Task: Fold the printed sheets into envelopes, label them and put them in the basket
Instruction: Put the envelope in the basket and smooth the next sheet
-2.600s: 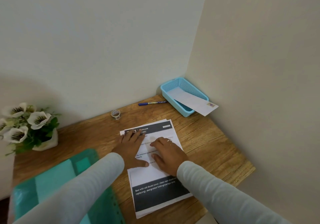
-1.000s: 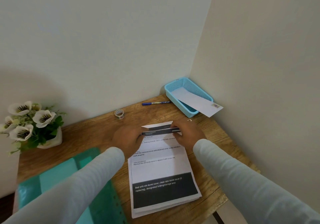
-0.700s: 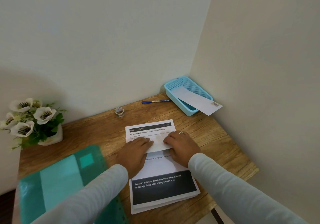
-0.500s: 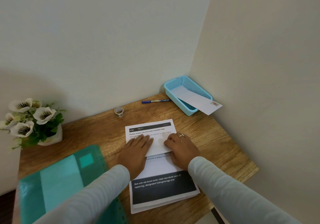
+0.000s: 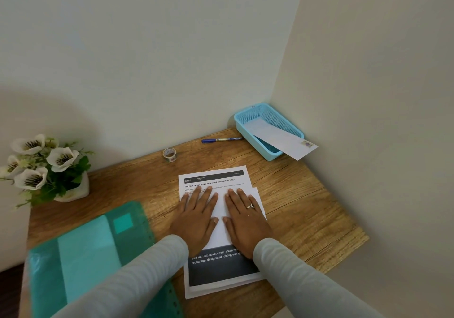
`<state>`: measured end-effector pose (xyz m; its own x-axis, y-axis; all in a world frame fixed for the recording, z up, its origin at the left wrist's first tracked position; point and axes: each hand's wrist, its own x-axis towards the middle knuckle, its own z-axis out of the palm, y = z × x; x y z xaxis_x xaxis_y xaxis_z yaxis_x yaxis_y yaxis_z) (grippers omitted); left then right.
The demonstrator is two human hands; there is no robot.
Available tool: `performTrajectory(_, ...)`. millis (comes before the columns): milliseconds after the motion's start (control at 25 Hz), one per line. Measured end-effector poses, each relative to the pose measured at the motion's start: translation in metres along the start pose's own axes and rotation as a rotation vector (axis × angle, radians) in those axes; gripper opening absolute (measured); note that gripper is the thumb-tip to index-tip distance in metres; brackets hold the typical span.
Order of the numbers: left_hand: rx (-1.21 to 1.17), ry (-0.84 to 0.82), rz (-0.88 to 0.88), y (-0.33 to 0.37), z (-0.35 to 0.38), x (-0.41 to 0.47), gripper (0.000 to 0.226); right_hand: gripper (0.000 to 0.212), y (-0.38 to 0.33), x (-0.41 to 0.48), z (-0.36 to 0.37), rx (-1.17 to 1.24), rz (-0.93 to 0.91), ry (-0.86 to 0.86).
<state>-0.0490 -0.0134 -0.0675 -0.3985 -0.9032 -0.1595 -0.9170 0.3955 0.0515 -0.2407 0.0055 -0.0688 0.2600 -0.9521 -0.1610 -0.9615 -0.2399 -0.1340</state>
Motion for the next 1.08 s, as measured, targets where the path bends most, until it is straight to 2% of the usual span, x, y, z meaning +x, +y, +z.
performTrajectory(160,0.02,-0.018,-0.115,-0.026,-0.002,-0.001,0.072,0.08,0.011,-0.003,0.001,-0.005,0.048,0.001)
performTrajectory(320,0.064,-0.037,-0.147,-0.035,-0.002,-0.004,0.075,0.08,0.005,-0.002,-0.002,-0.005,0.094,-0.016)
performTrajectory(600,0.048,-0.038,-0.157,-0.032,0.0,-0.003,0.073,0.067,-0.025,0.002,-0.014,-0.029,-0.127,-0.053)
performTrajectory(800,0.011,-0.047,-0.1,-0.01,0.003,0.001,0.069,0.067,-0.029,0.003,-0.017,-0.043,-0.131,-0.107)
performTrajectory(1080,0.022,-0.057,-0.178,-0.029,0.0,-0.004,0.08,0.087,0.021,-0.006,-0.018,-0.061,-0.054,-0.109)
